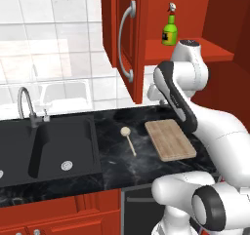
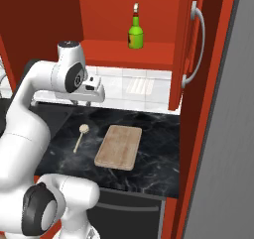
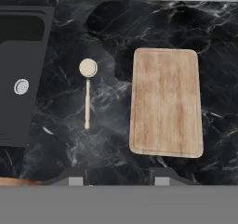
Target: Grab the spray bottle from the cabinet, then place it next to the cutting board for sanitizing. Then grab the dish brush from the countertop next to the sink and place it next to the cutting board.
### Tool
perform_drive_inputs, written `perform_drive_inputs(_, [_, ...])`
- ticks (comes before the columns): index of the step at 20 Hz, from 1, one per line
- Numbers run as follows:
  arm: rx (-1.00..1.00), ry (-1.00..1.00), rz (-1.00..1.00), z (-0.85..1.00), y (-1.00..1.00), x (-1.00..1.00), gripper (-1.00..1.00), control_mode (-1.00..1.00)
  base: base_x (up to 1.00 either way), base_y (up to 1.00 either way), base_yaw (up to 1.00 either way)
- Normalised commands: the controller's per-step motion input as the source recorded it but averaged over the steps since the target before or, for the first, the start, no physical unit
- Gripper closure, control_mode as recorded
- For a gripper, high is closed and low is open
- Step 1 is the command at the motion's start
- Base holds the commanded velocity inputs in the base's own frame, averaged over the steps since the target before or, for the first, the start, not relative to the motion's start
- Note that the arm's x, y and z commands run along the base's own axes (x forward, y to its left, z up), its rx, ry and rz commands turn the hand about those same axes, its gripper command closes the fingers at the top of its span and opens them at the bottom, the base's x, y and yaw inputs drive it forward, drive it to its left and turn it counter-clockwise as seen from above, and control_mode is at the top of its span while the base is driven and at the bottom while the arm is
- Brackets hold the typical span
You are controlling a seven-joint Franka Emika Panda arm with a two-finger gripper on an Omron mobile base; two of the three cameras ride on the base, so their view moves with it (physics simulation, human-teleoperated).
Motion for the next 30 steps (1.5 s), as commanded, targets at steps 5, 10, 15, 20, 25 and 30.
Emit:
perform_drive_inputs(5, [0.00, -0.07, -0.01, 0.00, -0.02, -0.22, -1.00, -1.00, 0.00, 0.00, 0.00])
perform_drive_inputs(10, [0.01, -0.35, -0.03, 0.44, -0.13, -0.55, -1.00, -1.00, 0.00, 0.00, 0.00])
perform_drive_inputs(15, [0.02, -0.36, -0.01, 0.80, -0.22, -0.49, -1.00, -1.00, 0.00, 0.00, 0.00])
perform_drive_inputs(20, [0.03, -0.36, 0.00, 0.74, -0.27, -0.38, -1.00, -1.00, 0.00, 0.00, 0.00])
perform_drive_inputs(25, [0.01, -0.38, 0.00, 0.52, -0.13, -0.20, -1.00, -1.00, 0.00, 0.00, 0.00])
perform_drive_inputs(30, [0.00, -0.26, 0.00, 0.24, 0.00, 0.00, -1.00, -1.00, 0.00, 0.00, 0.00])
